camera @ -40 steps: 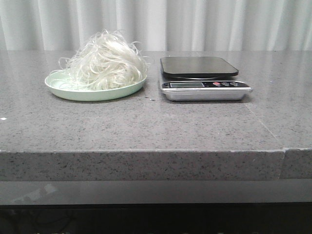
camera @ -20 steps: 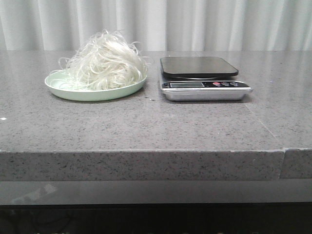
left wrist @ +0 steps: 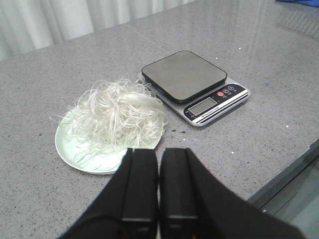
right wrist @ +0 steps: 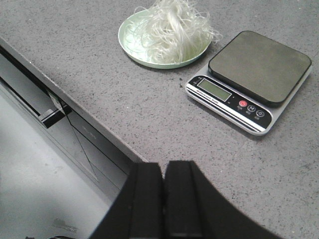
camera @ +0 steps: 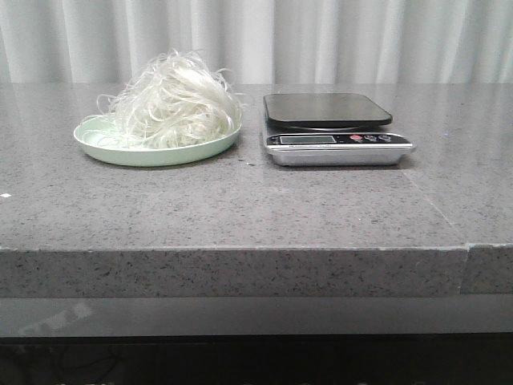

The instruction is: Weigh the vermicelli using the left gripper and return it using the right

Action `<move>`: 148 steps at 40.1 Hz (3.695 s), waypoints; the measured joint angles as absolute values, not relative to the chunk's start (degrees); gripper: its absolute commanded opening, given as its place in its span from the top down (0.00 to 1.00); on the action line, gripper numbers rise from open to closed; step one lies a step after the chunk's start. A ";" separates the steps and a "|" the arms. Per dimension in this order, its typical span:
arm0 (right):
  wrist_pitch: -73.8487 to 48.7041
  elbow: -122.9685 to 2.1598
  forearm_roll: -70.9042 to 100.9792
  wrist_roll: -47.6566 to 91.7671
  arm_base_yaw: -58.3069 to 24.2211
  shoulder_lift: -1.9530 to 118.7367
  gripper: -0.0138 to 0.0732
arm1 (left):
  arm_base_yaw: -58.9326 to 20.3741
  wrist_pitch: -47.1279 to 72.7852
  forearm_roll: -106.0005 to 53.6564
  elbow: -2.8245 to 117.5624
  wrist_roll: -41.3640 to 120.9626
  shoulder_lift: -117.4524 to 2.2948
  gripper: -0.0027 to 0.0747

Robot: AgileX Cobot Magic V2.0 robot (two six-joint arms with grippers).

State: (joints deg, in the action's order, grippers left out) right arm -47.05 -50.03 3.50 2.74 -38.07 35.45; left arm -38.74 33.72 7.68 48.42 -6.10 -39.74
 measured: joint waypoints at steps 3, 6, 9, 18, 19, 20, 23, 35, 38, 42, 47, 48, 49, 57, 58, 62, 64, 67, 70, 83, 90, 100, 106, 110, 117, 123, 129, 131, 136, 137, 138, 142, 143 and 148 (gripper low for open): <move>-47.05 -50.03 3.50 2.74 -38.07 35.45 0.66 | -38.74 33.72 7.68 48.42 -6.10 -39.74 0.76; -47.05 -50.03 3.50 2.74 -38.07 35.45 0.66 | -38.74 33.72 7.68 48.42 -6.10 -39.74 0.76; -47.05 -50.03 3.50 2.74 -38.07 35.45 0.66 | -38.82 33.61 7.68 48.19 -6.10 -39.61 0.76; -47.05 -50.03 3.50 2.74 -38.07 35.45 0.66 | -33.38 33.20 8.06 43.42 -6.10 -34.09 0.76; -47.05 -50.03 3.50 2.74 -38.07 35.45 0.66 | -32.36 32.74 8.06 42.26 -6.10 -32.96 0.76; -47.05 -50.03 3.50 2.74 -38.07 35.45 0.66 | -30.94 32.11 8.15 40.93 -6.10 -31.75 0.76; -47.05 -50.03 3.50 2.74 -38.07 35.45 0.66 | -27.25 30.03 8.18 37.09 -6.10 -28.50 0.76; -47.05 -50.03 3.50 2.74 -38.07 35.45 0.66 | -12.78 17.16 7.89 15.75 -6.10 -10.17 0.76; -47.05 -50.03 3.50 2.74 -38.07 35.45 0.66 | -9.74 14.17 6.76 10.99 -6.10 -5.82 0.76; -47.10 -50.03 3.50 2.74 -38.07 35.45 0.66 | -6.61 9.66 5.84 4.60 -6.10 -0.60 0.76; -47.10 -50.03 3.50 2.74 -38.07 35.45 0.66 | -4.47 5.00 4.87 -0.30 -6.10 0.25 0.76; -47.19 -50.03 3.50 2.74 -38.07 35.45 0.66 | -4.31 4.53 4.61 -0.30 -6.10 0.25 0.76; -47.19 -50.03 3.50 2.74 -38.07 35.45 0.66 | -3.91 3.17 3.89 -0.30 -6.10 0.25 0.76; -47.19 -49.94 3.50 2.74 -38.07 35.45 0.66 | -2.92 1.43 1.47 -0.30 -6.10 0.25 0.76; -47.19 -49.94 3.50 2.74 -38.07 35.45 0.66 | -2.92 1.43 1.50 -0.30 -6.10 0.25 0.76; -47.23 -49.94 3.50 2.74 -38.07 35.45 0.66 | -2.92 1.43 1.36 -0.30 -6.10 0.25 0.76; -47.23 -49.94 3.50 2.74 -38.07 35.45 0.66 | -2.92 1.43 1.36 -0.30 -6.10 0.25 0.76; -47.23 -49.94 3.50 2.74 -38.07 35.45 0.66 | -2.92 1.43 1.30 -0.30 -6.10 0.25 0.76; -47.23 -49.94 3.50 2.74 -38.07 35.45 0.66 | -2.92 1.43 1.30 -0.30 -6.10 0.25 0.76; -47.23 -49.94 3.50 2.74 -38.07 35.45 0.66 | -2.92 1.43 1.30 -0.30 -6.10 0.25 0.76; -47.23 -49.94 3.50 2.74 -38.07 35.45 0.66 | -2.92 1.43 1.30 -0.30 -6.10 0.25 0.76; -46.21 -48.81 2.95 2.85 -36.78 34.71 0.66 | -2.92 1.43 1.30 -0.30 -6.10 0.25 0.76; -37.38 -41.48 2.73 2.85 -28.15 30.08 0.66 | -2.92 1.43 1.30 -0.30 -6.10 0.25 0.76; -28.97 -33.66 2.73 2.85 -20.99 24.35 0.66 | -2.88 1.43 1.30 -0.30 -6.10 0.25 0.76; -14.54 -18.39 2.73 2.85 -11.17 12.02 0.66 | -2.88 1.43 1.30 -0.30 -6.10 0.25 0.76; -7.96 -8.03 3.12 2.97 -6.72 3.87 0.66 | -2.88 1.43 1.30 -0.30 -6.10 0.25 0.76; -5.13 -1.52 5.13 2.97 -3.66 -0.39 0.66 | -2.88 1.43 1.30 -0.30 -6.10 0.25 0.76; -4.41 -0.12 5.40 2.97 -3.23 -0.63 0.66 | -2.88 1.43 1.30 -0.30 -6.10 0.25 0.76; -3.48 1.50 5.59 2.97 -3.06 -0.65 0.66 | -2.88 1.31 1.30 -0.30 -6.10 0.25 0.76; -3.48 1.50 5.59 2.97 -3.06 -0.65 0.66 | -2.88 1.31 1.30 -0.30 -6.10 0.25 0.76; -3.48 1.50 5.59 2.97 -3.06 -0.65 0.66 | -2.88 1.31 1.30 -0.30 -6.10 0.25 0.76; -3.48 1.50 5.59 2.97 -3.06 -0.65 0.66 | -2.88 1.31 1.30 -0.30 -6.10 0.25 0.76; -3.48 1.50 5.59 2.97 -3.06 -0.65 0.66 | -2.88 1.31 1.30 -0.30 -6.10 0.25 0.76; -3.48 1.50 5.59 2.97 -3.06 -0.65 0.66 | -2.88 1.31 1.30 -0.30 -6.10 0.25 0.76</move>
